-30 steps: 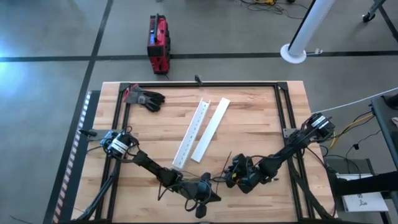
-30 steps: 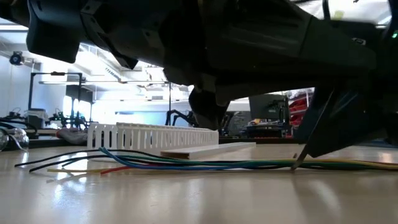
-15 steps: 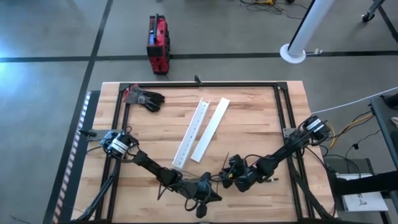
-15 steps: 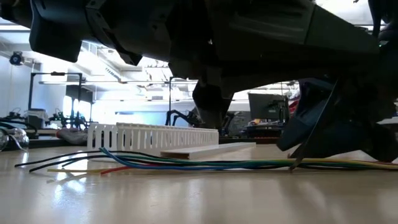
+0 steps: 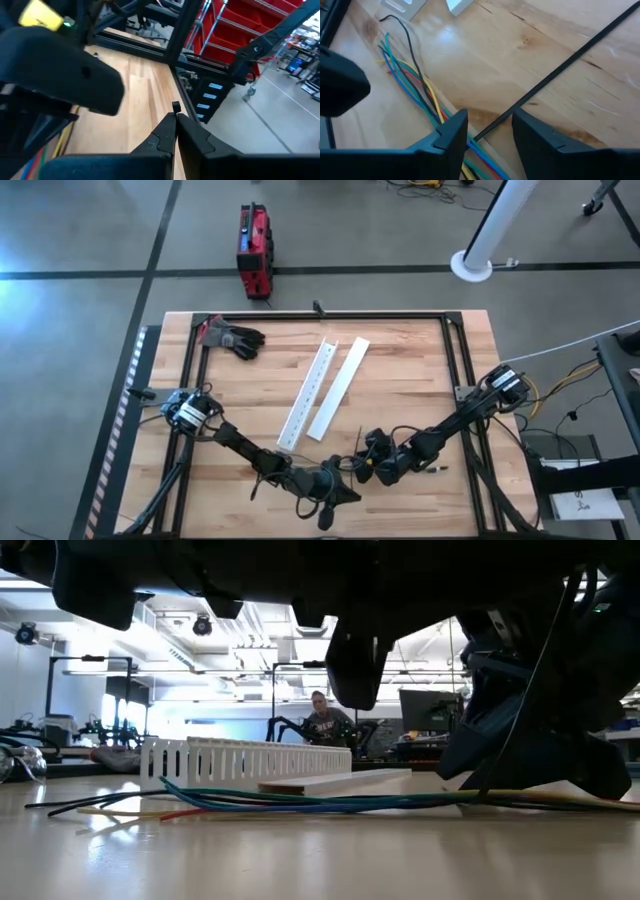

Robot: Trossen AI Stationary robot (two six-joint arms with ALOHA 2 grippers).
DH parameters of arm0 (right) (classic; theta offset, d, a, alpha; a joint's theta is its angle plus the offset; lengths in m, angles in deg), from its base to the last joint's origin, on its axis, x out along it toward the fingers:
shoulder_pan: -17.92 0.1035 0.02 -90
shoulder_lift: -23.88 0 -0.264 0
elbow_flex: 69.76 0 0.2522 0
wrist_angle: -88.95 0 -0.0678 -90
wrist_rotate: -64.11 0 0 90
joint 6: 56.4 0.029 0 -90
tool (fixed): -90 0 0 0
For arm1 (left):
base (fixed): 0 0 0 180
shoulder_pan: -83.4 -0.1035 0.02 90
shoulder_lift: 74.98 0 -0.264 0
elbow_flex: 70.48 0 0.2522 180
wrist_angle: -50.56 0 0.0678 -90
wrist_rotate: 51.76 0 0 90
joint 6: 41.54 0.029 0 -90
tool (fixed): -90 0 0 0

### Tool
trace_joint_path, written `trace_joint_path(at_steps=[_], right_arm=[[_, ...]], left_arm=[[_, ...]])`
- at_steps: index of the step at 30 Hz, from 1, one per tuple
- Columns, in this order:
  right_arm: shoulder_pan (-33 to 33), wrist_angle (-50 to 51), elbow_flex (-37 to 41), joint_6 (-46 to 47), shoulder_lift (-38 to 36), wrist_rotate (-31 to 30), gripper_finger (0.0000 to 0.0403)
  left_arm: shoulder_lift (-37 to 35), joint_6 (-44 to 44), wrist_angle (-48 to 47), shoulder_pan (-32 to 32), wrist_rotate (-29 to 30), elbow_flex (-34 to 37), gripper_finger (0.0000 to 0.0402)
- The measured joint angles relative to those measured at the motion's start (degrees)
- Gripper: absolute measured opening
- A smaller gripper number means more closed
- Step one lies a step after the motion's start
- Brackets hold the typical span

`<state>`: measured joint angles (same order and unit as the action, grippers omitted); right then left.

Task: Ziptie cables
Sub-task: Wrap the cable wires with the black zip tie

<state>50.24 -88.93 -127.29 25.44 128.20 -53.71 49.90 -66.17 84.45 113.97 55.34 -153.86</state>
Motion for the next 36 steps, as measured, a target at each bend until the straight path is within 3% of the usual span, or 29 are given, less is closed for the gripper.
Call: trace_joint_path(at_steps=[5, 12, 18, 24, 32, 36], right_arm=[[-0.6, 4.2, 0.0, -3.3, -2.9, 0.6, 0.0130], [-3.5, 15.1, -0.1, -11.1, -8.7, -3.8, 0.0126], [-6.2, 15.4, 0.3, -17.8, -7.6, -2.1, 0.0158], [-5.7, 16.0, 3.1, -15.4, -8.9, -2.8, 0.0197], [-4.2, 14.6, 10.8, -10.6, -12.6, -8.8, 0.0229], [-5.2, -1.0, 16.5, -12.2, -11.8, -8.1, 0.0230]], left_arm=[[0.0, -1.9, 1.9, 0.7, 2.9, 2.0, 0.0000], [0.0, -3.5, 11.8, 2.0, 3.5, 7.4, 0.0000], [0.0, -4.7, 13.0, 2.2, 4.9, 9.5, 0.0000], [0.0, -5.1, 13.3, 2.5, 6.0, 9.6, 0.0000], [0.0, -6.0, 13.0, 2.8, 8.2, 9.8, 0.0000], [0.2, -6.2, 12.9, 2.8, 8.9, 9.8, 0.0000]])
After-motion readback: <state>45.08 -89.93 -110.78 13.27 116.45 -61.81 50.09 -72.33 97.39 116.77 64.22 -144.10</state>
